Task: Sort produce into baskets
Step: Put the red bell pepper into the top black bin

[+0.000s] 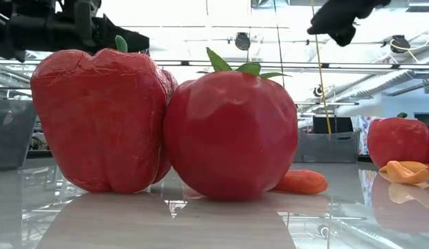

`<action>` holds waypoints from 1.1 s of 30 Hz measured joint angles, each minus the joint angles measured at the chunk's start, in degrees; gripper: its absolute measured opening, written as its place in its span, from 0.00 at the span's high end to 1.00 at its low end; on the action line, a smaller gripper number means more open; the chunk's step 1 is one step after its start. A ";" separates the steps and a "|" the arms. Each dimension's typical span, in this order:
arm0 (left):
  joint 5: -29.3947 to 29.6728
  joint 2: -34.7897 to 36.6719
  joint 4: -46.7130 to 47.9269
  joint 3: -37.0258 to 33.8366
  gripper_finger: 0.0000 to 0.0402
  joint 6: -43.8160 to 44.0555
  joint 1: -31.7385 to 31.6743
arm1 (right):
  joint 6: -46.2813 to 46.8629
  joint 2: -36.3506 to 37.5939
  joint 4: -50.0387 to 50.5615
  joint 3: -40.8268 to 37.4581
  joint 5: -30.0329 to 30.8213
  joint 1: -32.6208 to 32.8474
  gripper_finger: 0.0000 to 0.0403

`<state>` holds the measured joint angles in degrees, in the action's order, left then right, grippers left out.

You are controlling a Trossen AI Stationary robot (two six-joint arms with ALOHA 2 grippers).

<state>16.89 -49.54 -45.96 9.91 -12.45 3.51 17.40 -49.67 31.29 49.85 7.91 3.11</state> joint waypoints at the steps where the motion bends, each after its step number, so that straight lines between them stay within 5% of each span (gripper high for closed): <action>1: 0.14 -1.18 -1.45 0.00 0.62 -0.17 0.00 | -0.95 -2.00 5.50 3.38 0.78 0.00 0.71; 9: -1.45 -9.40 -6.29 2.42 0.46 -0.10 0.36 | 0.64 -17.93 32.49 22.15 0.61 0.00 0.51; 20: -1.85 -17.86 1.21 11.66 0.11 4.64 1.64 | 0.56 -32.73 48.82 24.24 -6.22 -0.02 0.12; 33: -3.42 -19.50 4.83 13.03 0.07 7.72 1.46 | 3.04 -46.48 55.93 24.17 -17.02 -0.92 0.03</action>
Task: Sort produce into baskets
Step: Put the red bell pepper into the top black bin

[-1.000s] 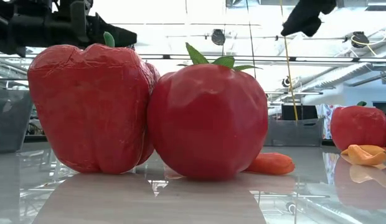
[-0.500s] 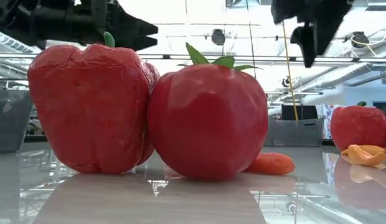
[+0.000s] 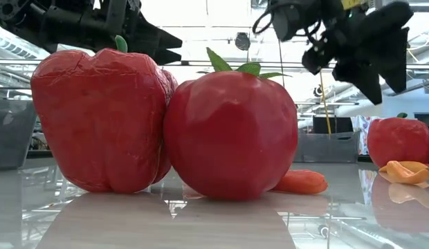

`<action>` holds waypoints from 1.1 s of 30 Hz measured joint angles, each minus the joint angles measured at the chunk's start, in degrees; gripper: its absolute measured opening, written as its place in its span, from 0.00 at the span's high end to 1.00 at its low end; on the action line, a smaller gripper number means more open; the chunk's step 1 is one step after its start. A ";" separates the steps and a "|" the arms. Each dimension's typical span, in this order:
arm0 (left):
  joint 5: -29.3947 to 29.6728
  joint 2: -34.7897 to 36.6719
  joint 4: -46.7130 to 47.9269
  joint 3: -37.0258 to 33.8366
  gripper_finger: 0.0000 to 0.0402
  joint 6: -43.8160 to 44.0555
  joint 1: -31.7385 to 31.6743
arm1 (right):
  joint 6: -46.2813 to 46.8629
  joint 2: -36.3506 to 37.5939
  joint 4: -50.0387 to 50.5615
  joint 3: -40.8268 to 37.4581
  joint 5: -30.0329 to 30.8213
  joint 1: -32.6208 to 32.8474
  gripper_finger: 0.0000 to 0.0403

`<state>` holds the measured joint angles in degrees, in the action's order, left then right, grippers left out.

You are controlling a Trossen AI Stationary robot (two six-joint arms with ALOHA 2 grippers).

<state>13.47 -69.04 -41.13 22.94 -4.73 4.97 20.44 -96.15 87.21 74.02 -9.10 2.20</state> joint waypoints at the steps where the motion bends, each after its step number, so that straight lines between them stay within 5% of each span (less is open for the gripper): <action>1: 0.00 0.00 0.35 0.00 0.07 0.13 0.00 | -0.71 -0.62 -0.36 -0.23 0.00 -0.09 0.03; 24: -0.07 0.00 1.65 0.00 0.07 1.99 0.04 | -2.88 -2.55 -14.14 -12.94 3.08 -3.15 0.03; 33: -0.07 0.00 1.67 0.00 0.07 2.97 0.04 | -3.05 -2.55 -14.00 -14.90 0.24 -3.15 0.25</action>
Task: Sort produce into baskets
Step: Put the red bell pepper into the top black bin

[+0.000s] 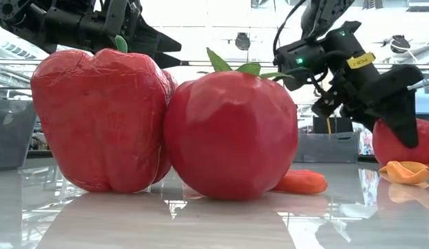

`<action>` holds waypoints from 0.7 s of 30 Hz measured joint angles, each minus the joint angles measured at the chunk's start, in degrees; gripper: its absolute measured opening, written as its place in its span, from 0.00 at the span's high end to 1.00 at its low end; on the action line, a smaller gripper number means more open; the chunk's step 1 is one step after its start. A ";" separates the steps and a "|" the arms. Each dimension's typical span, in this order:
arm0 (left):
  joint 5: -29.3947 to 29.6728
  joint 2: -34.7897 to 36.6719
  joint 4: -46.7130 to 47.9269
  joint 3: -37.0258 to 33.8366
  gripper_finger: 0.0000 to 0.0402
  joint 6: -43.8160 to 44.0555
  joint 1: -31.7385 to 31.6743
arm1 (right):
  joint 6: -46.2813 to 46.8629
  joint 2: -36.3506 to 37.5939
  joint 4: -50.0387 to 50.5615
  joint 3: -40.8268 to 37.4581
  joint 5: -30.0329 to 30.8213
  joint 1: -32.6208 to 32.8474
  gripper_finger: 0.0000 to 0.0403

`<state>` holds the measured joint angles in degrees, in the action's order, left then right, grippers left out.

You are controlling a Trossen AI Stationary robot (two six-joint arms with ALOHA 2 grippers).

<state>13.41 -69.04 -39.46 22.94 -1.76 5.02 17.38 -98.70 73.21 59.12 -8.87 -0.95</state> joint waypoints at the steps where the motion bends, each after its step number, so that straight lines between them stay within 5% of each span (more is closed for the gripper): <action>1: 0.00 0.00 0.00 0.00 0.07 0.00 0.00 | -0.19 0.00 0.52 0.35 -0.02 0.00 0.26; 7: 0.03 0.00 -0.03 0.00 0.07 0.05 0.00 | -2.14 1.50 4.77 5.48 1.55 -0.62 0.24; 21: 0.35 0.00 -0.79 0.00 0.07 1.74 -0.37 | -10.01 4.24 16.53 26.37 23.96 -17.78 0.20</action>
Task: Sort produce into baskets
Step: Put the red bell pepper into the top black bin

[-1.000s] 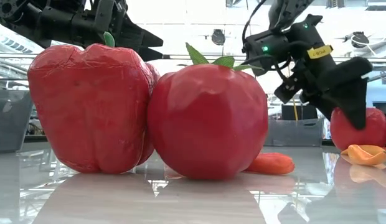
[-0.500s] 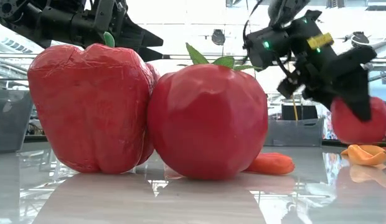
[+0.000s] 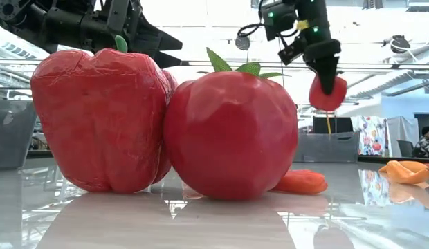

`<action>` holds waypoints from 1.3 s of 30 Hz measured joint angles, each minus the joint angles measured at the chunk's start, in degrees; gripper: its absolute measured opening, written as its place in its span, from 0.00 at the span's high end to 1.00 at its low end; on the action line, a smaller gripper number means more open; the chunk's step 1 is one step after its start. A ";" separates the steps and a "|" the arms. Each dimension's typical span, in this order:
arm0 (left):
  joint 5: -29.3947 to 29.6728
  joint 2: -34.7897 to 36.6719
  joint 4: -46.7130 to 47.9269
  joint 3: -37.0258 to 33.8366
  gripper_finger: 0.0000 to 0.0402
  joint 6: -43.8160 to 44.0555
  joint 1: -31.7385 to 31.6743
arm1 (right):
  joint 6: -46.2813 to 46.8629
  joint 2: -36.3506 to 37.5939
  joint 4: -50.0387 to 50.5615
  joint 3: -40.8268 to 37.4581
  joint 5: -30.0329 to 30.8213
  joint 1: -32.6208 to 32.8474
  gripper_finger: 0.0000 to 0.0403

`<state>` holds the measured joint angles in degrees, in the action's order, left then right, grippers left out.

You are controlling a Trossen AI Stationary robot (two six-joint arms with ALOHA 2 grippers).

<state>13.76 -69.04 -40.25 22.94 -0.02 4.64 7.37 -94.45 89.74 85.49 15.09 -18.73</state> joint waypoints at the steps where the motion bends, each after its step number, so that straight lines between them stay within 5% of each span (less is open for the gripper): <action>1: 0.01 0.00 0.03 0.00 0.07 0.56 0.00 | -1.88 -0.02 -0.04 0.44 0.00 -1.75 0.20; 9: 0.02 0.00 0.39 0.00 0.07 1.24 0.00 | -10.73 -5.55 -4.64 0.66 -0.24 -15.20 0.20; 20: 0.12 0.00 0.51 0.00 0.07 1.23 0.00 | -8.76 -16.58 -10.11 0.66 -4.82 -26.99 0.20; 39: 0.22 0.00 0.50 0.00 0.07 1.23 -0.96 | -10.05 -17.86 -9.61 0.74 -4.53 -28.89 0.11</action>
<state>13.98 -69.04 -39.75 22.94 1.21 3.68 -2.68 -112.31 80.13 86.23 10.56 -47.62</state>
